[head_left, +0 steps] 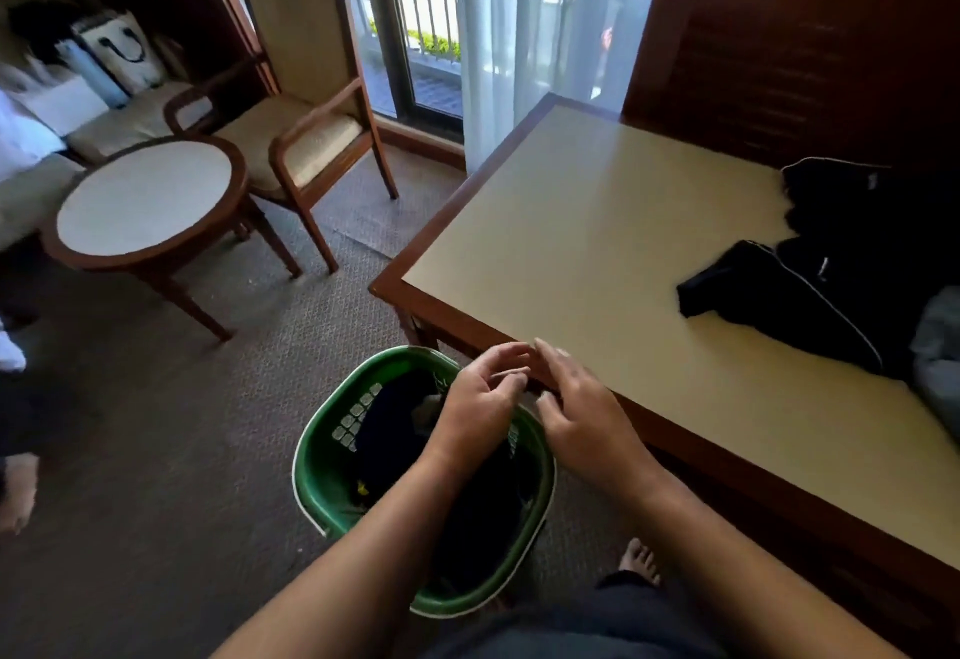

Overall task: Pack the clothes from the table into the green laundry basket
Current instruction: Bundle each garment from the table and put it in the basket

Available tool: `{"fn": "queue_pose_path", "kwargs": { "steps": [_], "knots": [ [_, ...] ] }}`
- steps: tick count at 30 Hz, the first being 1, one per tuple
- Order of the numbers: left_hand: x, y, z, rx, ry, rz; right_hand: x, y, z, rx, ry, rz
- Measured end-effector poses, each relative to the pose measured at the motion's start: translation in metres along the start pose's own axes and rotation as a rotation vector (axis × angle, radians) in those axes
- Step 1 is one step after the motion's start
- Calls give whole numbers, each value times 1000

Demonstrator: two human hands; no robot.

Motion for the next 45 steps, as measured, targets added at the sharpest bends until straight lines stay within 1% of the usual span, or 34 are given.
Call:
{"fn": "queue_pose_path", "kwargs": {
  "steps": [2, 5, 12, 17, 22, 27, 32, 37, 39, 42, 44, 45],
  "knots": [
    [19, 29, 8, -57, 32, 7, 4, -32, -4, 64, 4, 12],
    [49, 82, 21, -151, 116, 90, 22, -84, -11, 189, 36, 20],
    [101, 229, 49, -288, 228, 163, 97, -207, -45, 443, 170, 5],
    [111, 310, 67, -318, 233, 213, 144, -271, -70, 516, 247, 15],
    [122, 380, 81, -361, 226, 293, 192, -323, -78, 528, 285, 16],
    [122, 419, 106, -351, 161, 309, 243, -353, -61, 520, 284, 80],
    [110, 431, 152, -267, 35, 343, 305, -377, -12, 452, 319, 44],
    [109, 444, 188, -237, -33, 382, 353, -392, 42, 300, 339, -56],
    [105, 447, 201, -205, -50, 452, 371, -397, 56, 320, 347, -96],
    [86, 442, 218, -124, -137, 637, 403, -397, 60, 372, 437, -57],
    [66, 434, 225, -80, -211, 790, 425, -387, 58, 328, 526, -15],
    [57, 431, 227, -75, -240, 816, 435, -382, 56, 302, 570, -2]
  ]
}}
Point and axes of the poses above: each hand's wrist, its own z-axis towards the middle knuckle, its own y-axis out of the palm, x = y × z, the point moved 10 cm from there along z, towards the middle knuckle, and after that the axes turned 6 degrees about -y, right-handed, at the moved point
